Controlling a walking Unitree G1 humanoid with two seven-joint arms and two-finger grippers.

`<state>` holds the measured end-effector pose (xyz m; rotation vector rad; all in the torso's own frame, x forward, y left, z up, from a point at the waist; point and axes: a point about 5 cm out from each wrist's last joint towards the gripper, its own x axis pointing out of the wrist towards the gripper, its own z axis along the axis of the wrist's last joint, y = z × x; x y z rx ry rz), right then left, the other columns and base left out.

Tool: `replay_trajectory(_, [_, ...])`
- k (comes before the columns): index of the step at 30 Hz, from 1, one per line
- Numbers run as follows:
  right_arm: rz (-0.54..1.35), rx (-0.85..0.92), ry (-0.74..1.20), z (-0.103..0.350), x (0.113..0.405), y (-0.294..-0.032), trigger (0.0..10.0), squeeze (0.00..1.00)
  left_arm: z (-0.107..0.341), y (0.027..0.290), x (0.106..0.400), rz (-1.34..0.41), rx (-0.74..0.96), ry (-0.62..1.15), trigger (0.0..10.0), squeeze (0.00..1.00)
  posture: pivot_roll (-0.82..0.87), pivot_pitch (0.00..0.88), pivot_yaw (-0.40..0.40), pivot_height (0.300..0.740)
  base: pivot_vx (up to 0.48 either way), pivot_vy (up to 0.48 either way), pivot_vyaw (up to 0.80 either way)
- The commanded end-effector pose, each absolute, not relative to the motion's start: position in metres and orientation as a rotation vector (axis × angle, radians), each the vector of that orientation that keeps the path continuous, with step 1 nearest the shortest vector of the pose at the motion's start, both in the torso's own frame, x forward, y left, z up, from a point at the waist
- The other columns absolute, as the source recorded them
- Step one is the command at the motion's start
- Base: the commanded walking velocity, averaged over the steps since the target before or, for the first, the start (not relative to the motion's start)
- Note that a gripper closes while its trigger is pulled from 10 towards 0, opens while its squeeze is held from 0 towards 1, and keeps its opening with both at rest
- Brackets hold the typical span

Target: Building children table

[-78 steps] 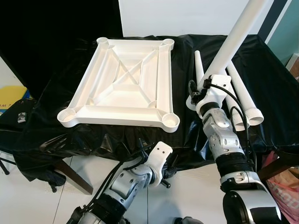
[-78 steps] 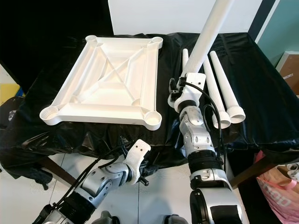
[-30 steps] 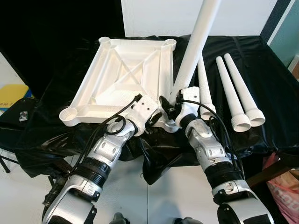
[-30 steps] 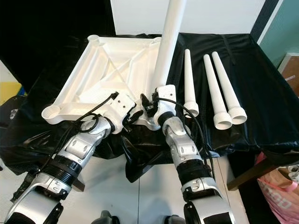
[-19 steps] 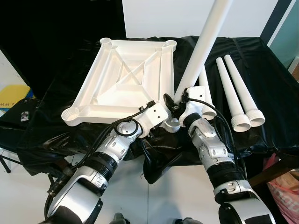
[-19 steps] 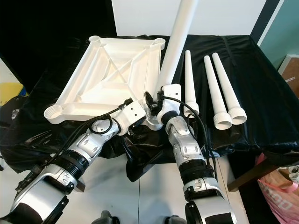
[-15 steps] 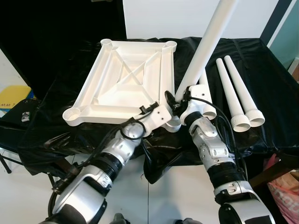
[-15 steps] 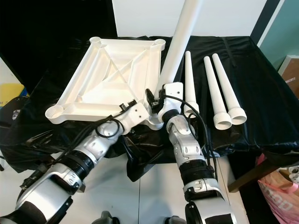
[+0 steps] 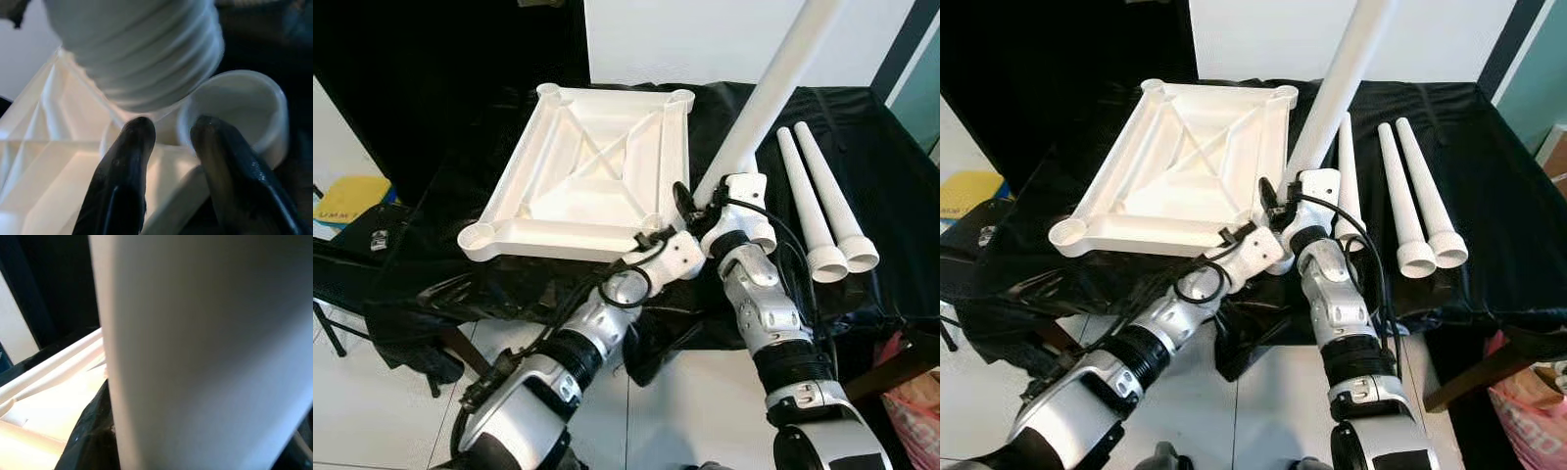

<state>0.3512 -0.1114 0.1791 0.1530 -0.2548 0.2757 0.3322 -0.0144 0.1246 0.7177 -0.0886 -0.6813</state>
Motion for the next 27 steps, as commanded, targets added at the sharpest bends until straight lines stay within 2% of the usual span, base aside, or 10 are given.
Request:
replay_trajectory(1, [0.266,0.156,-0.260,0.178,0.351,-0.113,10.0,0.00,0.101,-0.023,0.318,-0.820,0.727,0.005,10.0,0.00,-0.06,0.040,0.005,0.740,0.000,0.000,0.00])
replay_trajectory(4, [0.258,0.157,-0.261,0.178,0.351,-0.114,10.0,0.00,0.101,-0.035,0.309,-0.882,0.625,0.015,10.0,0.00,-0.06,0.042,0.008,0.740,0.000,0.000,0.00])
replay_trajectory(6, [0.258,0.157,-0.261,0.178,0.351,-0.114,10.0,0.00,0.101,-0.035,0.309,-0.882,0.625,0.015,10.0,0.00,-0.06,0.042,0.008,0.740,0.000,0.000,0.00])
replay_trajectory(8, [0.254,0.157,-0.260,0.177,0.351,-0.115,10.0,0.00,0.107,-0.046,0.304,-0.917,0.505,0.018,10.0,0.00,-0.06,0.044,0.008,0.740,0.000,0.000,0.00])
replay_trajectory(13, [0.251,0.154,-0.256,0.176,0.352,-0.115,10.0,0.00,0.114,-0.049,0.303,-0.934,0.408,0.020,10.0,0.00,-0.05,0.047,0.009,0.740,0.000,0.000,0.00])
replay_trajectory(18, [0.271,0.157,-0.234,0.170,0.350,-0.111,10.0,0.00,0.129,-0.035,0.311,-0.921,0.338,-0.033,10.0,0.00,-0.05,0.048,0.011,0.740,0.000,0.000,0.00])
replay_trajectory(22, [0.281,0.168,-0.200,0.164,0.349,-0.109,10.0,0.00,0.147,-0.006,0.319,-0.911,0.344,-0.091,10.0,0.00,-0.03,0.060,0.007,0.740,0.000,0.000,0.00])
replay_trajectory(24, [0.287,0.174,-0.189,0.163,0.349,-0.108,10.0,0.00,0.148,-0.001,0.319,-0.912,0.350,-0.097,10.0,0.00,-0.03,0.060,0.007,0.740,0.000,0.000,0.00])
replay_trajectory(27, [0.307,0.183,-0.168,0.159,0.351,-0.105,10.0,0.00,0.148,0.025,0.323,-0.886,0.371,-0.082,10.0,0.00,-0.02,0.067,0.001,0.740,0.000,0.000,0.00])
